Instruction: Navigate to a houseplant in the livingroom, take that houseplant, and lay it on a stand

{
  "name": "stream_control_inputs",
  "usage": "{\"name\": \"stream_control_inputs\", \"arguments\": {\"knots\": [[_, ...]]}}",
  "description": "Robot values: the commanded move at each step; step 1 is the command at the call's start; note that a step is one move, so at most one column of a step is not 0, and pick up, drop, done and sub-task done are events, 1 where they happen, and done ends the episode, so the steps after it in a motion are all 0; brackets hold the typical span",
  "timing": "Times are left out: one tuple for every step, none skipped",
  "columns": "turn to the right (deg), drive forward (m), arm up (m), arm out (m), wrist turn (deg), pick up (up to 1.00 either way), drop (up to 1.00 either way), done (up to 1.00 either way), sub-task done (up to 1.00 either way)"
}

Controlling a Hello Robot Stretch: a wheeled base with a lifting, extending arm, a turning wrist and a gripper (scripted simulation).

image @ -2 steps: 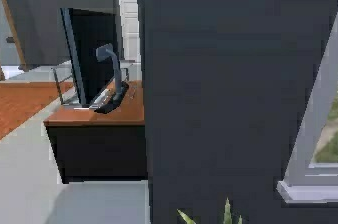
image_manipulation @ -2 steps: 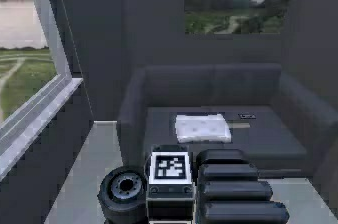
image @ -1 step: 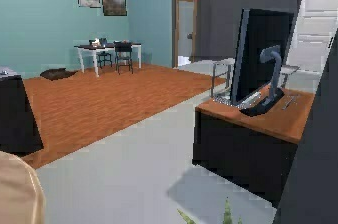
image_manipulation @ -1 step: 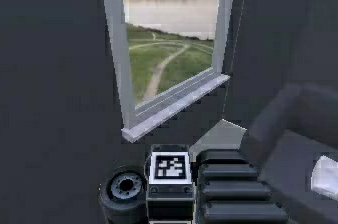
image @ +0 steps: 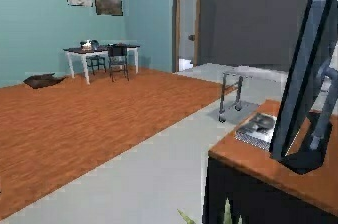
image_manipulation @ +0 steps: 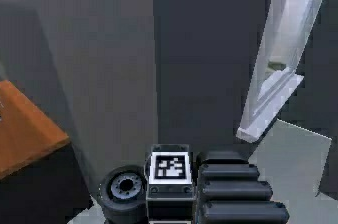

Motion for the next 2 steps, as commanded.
{"name": "stream_control_inputs", "arguments": {"knots": [[-3.0, 0.00, 0.00, 0.00, 0.0, 0.00, 0.00, 0.00, 0.00], [0.0, 1.00, 0.00, 0.00, 0.0, 0.00, 0.00, 0.00, 0.00]]}}
